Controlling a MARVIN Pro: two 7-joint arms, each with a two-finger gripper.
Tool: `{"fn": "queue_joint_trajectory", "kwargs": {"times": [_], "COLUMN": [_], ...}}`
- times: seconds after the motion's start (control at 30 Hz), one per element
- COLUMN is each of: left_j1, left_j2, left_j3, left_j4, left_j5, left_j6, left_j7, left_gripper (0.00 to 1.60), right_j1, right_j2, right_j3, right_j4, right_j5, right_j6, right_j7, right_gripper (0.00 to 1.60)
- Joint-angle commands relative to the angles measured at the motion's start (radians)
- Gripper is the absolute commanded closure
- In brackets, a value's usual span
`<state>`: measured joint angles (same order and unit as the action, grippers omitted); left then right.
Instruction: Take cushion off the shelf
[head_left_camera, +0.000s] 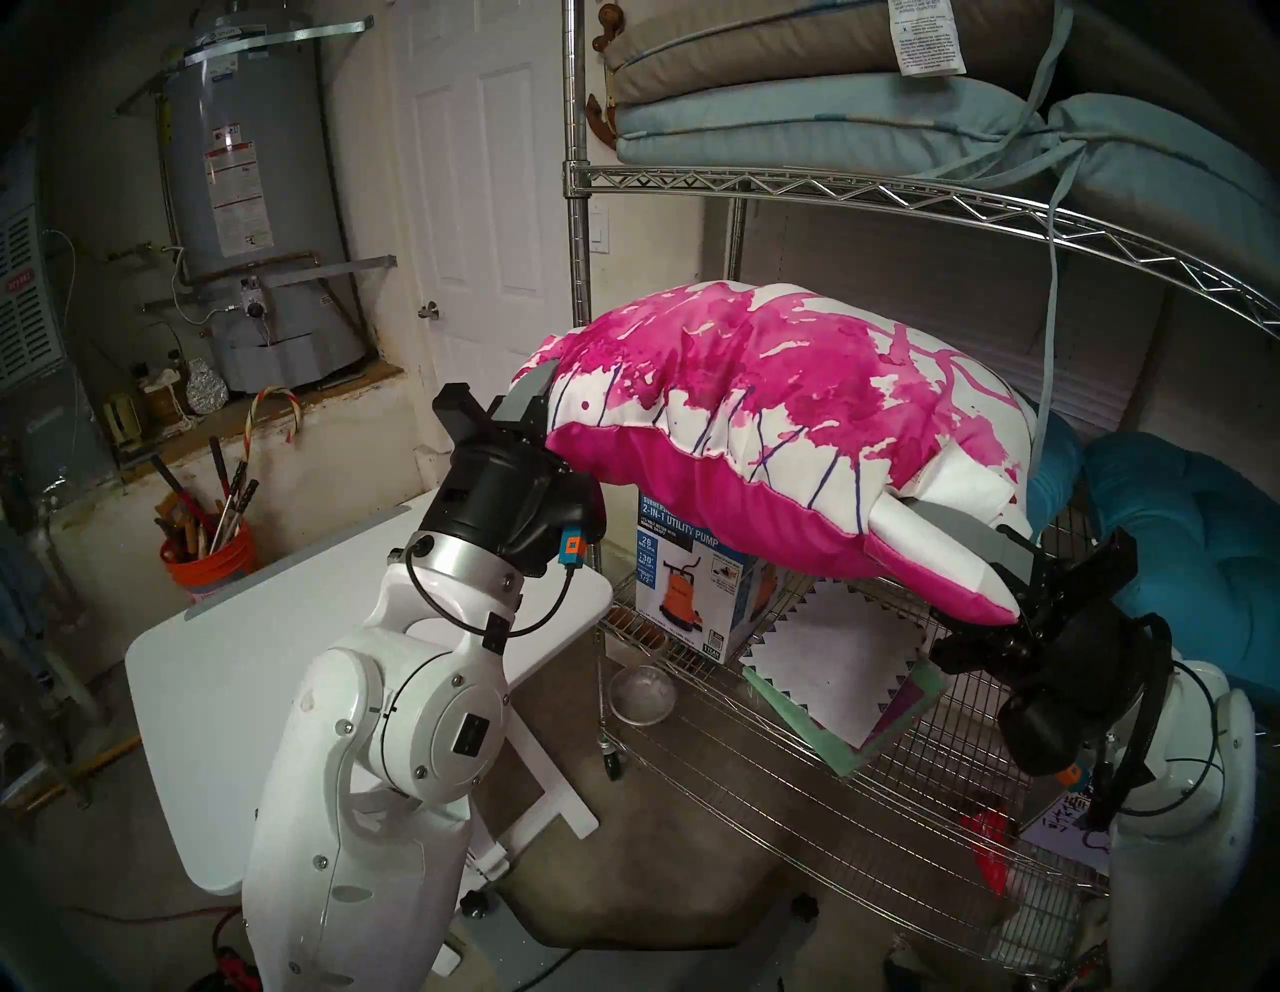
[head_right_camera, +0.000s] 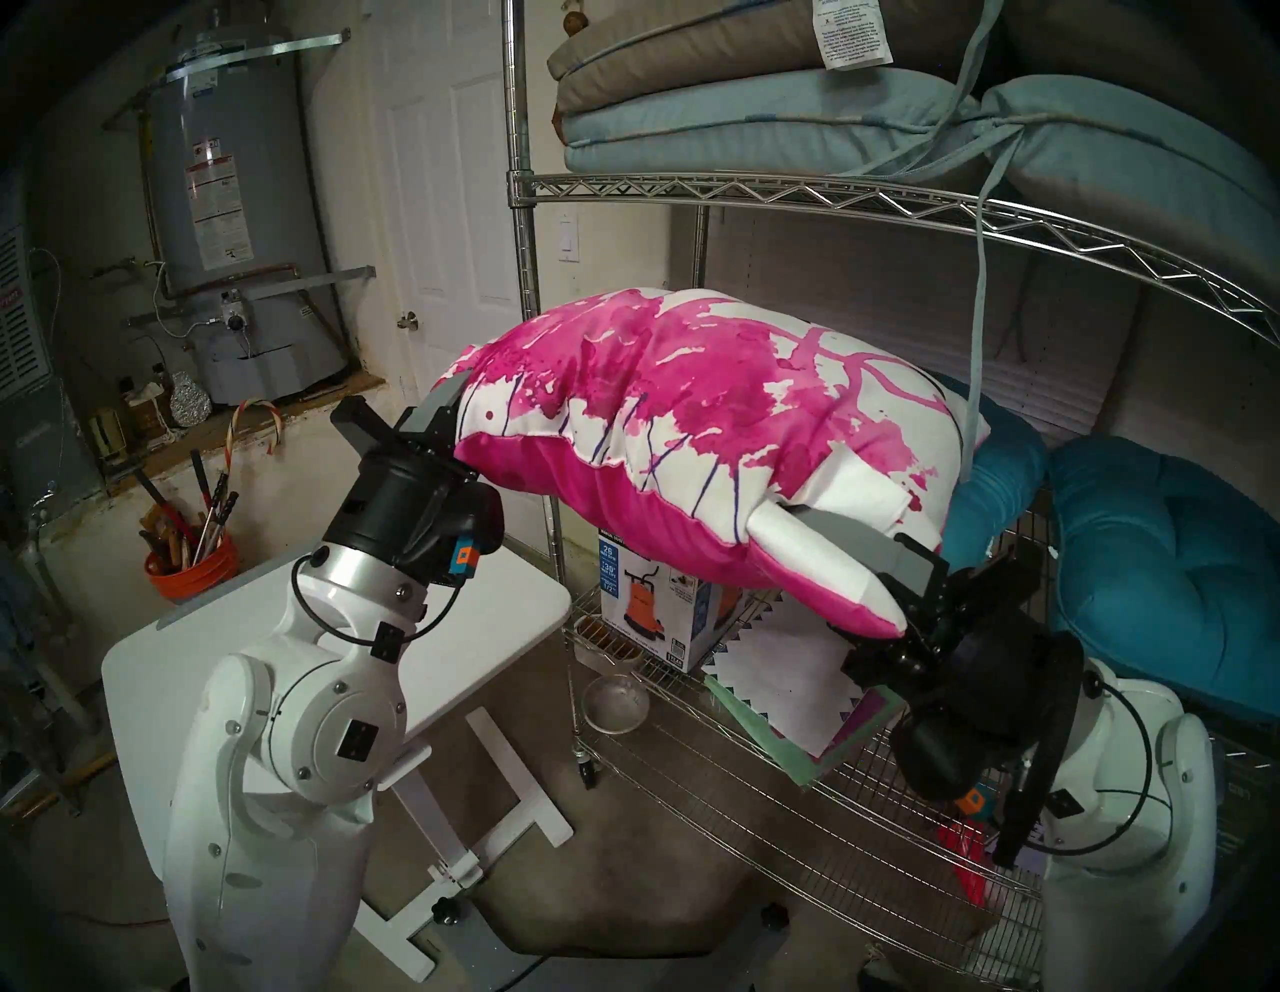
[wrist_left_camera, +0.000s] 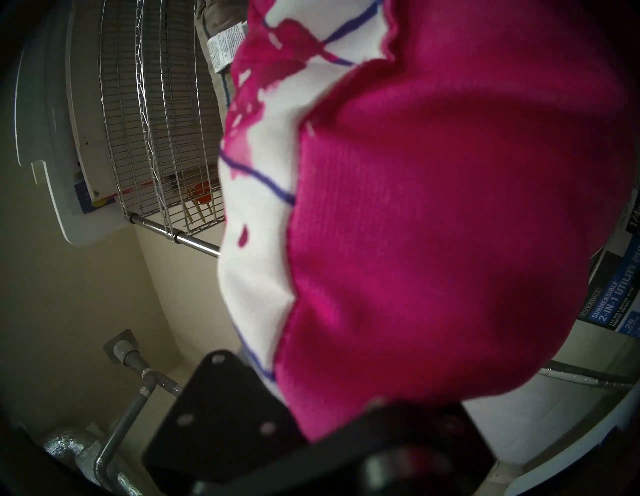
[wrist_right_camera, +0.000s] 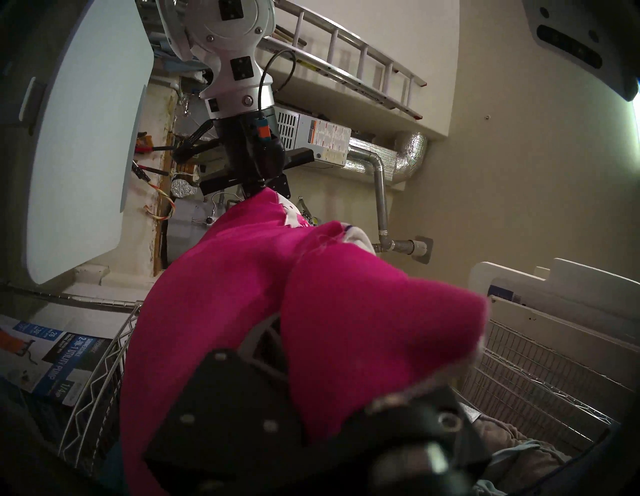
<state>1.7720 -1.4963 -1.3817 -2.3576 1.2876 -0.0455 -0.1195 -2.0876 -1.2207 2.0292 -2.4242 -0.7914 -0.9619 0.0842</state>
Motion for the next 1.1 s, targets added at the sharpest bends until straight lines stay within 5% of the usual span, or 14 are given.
{"fn": "queue_joint_trajectory", "kwargs": {"times": [0.0,0.5,1.07], "left_j1": [0.024,0.025,0.087], "left_j2": [0.004,0.002,0.005], "left_j3": [0.009,0.009,0.083], "left_j4": [-0.086,-0.086,-0.086], "left_j5": [0.006,0.035,0.039], "left_j6": [-0.002,0.0,0.007], "left_j7": [0.012,0.075,0.186], "left_gripper": [1.6,1.6,1.6], "right_j1": [0.007,0.016,-0.001], "right_j2": [0.019,0.043,0.075], "right_j3": [-0.036,-0.084,-0.076], "right_j4": [-0.019,-0.019,-0.019], "right_j5": [-0.013,-0.049,-0.055], "right_j6": [0.002,0.002,0.002], "right_j7": [-0.032,-0.072,-0.114], "right_gripper": [1.6,1.6,1.6]}}
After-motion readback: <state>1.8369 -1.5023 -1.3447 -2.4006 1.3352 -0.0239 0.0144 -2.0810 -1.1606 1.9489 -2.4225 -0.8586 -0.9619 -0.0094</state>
